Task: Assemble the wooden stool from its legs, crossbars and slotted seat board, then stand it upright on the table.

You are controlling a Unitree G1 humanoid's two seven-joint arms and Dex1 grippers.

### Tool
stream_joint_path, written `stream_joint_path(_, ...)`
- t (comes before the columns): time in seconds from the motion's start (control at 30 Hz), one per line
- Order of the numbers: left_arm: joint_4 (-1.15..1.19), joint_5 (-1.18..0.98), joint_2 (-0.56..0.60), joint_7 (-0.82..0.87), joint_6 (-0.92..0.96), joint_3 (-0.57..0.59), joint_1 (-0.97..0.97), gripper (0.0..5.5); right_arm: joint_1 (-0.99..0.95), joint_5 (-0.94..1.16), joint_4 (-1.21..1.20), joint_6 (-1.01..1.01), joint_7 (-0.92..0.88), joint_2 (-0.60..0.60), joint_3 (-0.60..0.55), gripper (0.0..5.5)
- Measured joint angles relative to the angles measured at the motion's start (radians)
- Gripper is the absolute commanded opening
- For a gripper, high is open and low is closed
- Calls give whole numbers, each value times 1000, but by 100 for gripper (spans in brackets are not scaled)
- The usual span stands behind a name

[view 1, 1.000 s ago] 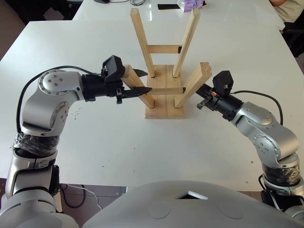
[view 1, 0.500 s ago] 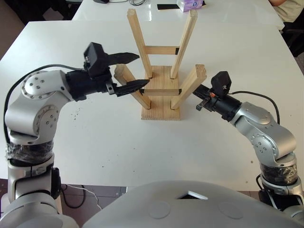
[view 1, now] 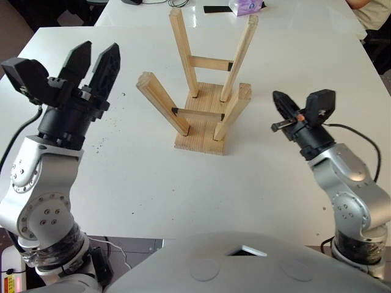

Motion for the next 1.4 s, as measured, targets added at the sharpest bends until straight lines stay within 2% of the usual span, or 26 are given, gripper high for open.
stream_joint_path(0.07, 104, 165, 55, 17, -27, -27, -8, 216, -1, -20, -7, 1, -31, 34, 39, 0)
stream_joint_path(0.17, 264, 403, 86, 9, -113, -186, -27, 171, -42, -50, 9, 1, -50, 64, 97, 0)
stream_joint_path(0.3, 363, 509, -28, -42, -178, -433, -76, 104, -104, -70, 52, 4, -47, 76, 124, 0)
stream_joint_path(0.4, 328, 517, -84, -57, -184, -509, -70, 54, -115, -71, 56, 10, -47, 88, 124, 0)
stream_joint_path(0.5, 244, 515, -104, -41, -172, -502, -14, 2, -116, -72, 55, 28, -49, 101, 128, 0)
stream_joint_path(0.63, 206, 517, -116, -20, -152, -476, 9, 2, -116, -75, 57, 29, -40, 103, 139, 0)
stream_joint_path(0.93, 97, 533, -187, 33, -122, -499, 69, 2, -93, -160, 88, 6, -71, 37, -58, 0)
stream_joint_path(1.1, 41, 532, -231, 50, -91, -561, 97, 2, -83, -190, 86, 1, -102, 66, -80, 0)
stream_joint_path(1.17, 36, 533, -233, 56, -81, -551, 98, 2, -80, -193, 82, 1, -104, 69, -79, 0)
stream_joint_path(1.23, 40, 548, -226, 82, -76, -483, 96, 2, -67, -193, 68, 2, -102, 70, -74, 0)
stream_joint_path(1.37, 74, 658, -216, 242, -104, -227, 75, 2, -54, -211, 51, 3, -106, 64, -98, 0)
stream_joint_path(1.4, 62, 677, -205, 244, -110, -216, 93, 2, -53, -222, 50, 3, -112, 61, -108, 0)
